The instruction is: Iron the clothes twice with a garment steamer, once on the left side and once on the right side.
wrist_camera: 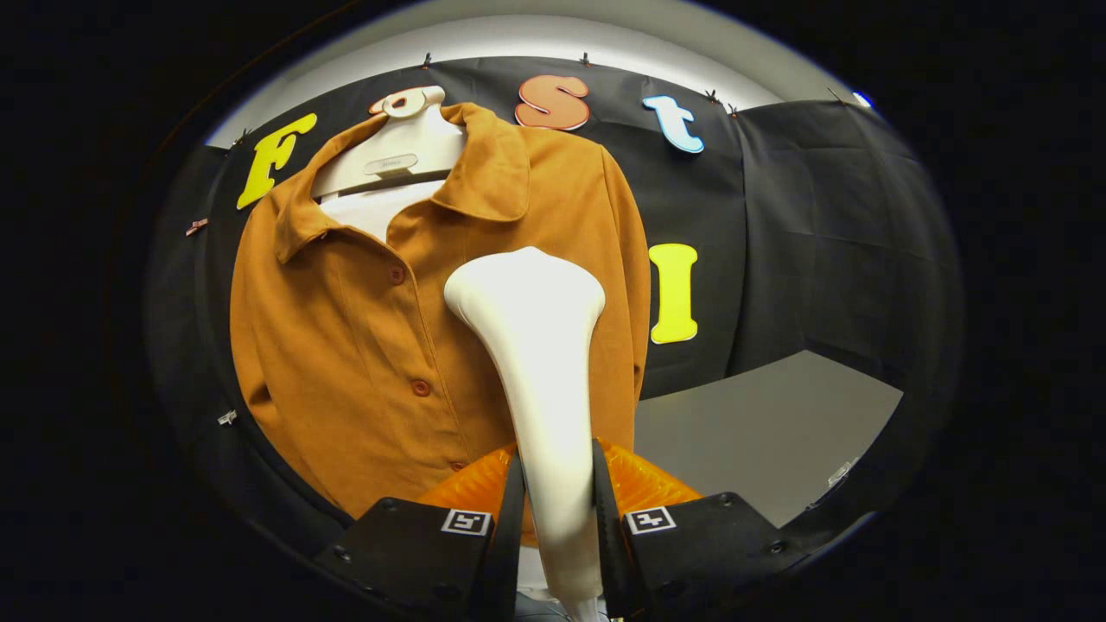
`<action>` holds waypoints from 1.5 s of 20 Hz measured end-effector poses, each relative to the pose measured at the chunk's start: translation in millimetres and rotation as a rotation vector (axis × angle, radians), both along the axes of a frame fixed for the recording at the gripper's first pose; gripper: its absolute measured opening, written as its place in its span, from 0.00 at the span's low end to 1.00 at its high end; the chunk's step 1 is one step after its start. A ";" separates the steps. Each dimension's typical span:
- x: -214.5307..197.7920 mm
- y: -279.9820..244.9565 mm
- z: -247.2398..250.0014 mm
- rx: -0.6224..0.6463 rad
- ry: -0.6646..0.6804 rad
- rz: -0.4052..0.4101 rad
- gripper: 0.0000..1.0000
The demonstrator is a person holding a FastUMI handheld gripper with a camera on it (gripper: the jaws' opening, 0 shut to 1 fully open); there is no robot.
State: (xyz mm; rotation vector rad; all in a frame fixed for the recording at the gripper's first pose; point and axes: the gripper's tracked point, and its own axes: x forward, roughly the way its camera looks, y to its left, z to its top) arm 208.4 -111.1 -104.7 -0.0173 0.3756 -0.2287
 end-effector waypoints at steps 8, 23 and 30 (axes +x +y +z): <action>-0.1 0.4 -32.9 0.008 0.093 -0.008 0.42; -14.2 -0.3 -91.7 0.043 0.259 -0.031 0.42; -24.5 -1.2 -118.6 0.064 0.331 -0.042 0.42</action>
